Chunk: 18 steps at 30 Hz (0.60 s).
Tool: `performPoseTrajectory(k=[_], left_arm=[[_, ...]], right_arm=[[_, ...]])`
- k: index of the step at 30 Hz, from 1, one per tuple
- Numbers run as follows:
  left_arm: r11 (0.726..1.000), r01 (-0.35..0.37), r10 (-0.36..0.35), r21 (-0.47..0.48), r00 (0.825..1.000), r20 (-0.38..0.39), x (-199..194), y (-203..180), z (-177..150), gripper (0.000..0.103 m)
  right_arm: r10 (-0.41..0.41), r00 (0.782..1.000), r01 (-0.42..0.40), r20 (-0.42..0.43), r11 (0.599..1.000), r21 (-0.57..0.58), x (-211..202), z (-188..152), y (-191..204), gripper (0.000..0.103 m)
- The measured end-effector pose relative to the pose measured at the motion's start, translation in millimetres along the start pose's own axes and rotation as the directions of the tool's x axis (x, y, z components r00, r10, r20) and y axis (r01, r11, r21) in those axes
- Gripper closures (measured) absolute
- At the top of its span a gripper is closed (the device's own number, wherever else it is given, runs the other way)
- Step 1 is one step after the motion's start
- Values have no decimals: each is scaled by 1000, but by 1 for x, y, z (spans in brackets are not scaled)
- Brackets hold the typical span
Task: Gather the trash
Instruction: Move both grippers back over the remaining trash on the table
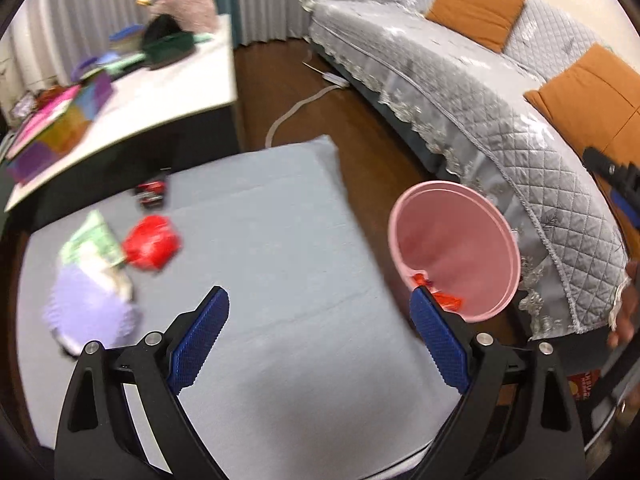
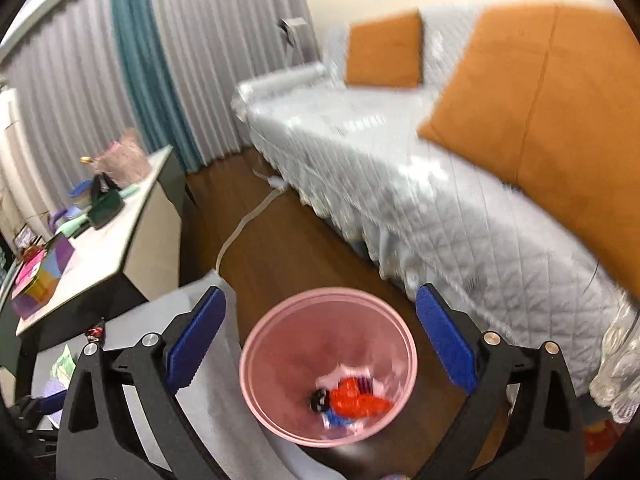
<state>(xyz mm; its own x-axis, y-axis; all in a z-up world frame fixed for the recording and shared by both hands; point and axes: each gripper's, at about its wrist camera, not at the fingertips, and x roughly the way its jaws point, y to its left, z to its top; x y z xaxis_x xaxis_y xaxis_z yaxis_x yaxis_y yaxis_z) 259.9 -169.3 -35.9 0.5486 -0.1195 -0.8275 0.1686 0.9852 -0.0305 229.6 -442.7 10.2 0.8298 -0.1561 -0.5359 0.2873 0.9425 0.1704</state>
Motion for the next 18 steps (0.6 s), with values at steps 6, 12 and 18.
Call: performPoseTrajectory(k=[6, 12, 18], left_arm=[[994, -92, 95, -61, 995, 41, -50, 65, -39, 14], [969, -183, 197, -164, 978, 74, -89, 133, -75, 14], [931, -258, 288, -260, 954, 85, -95, 178, -110, 14]], right_arm=[[95, 995, -92, 22, 989, -115, -34, -3, 59, 8], [283, 958, -285, -37, 945, -159, -78, -23, 120, 7], [377, 910, -406, -173, 897, -175, -86, -87, 170, 6]])
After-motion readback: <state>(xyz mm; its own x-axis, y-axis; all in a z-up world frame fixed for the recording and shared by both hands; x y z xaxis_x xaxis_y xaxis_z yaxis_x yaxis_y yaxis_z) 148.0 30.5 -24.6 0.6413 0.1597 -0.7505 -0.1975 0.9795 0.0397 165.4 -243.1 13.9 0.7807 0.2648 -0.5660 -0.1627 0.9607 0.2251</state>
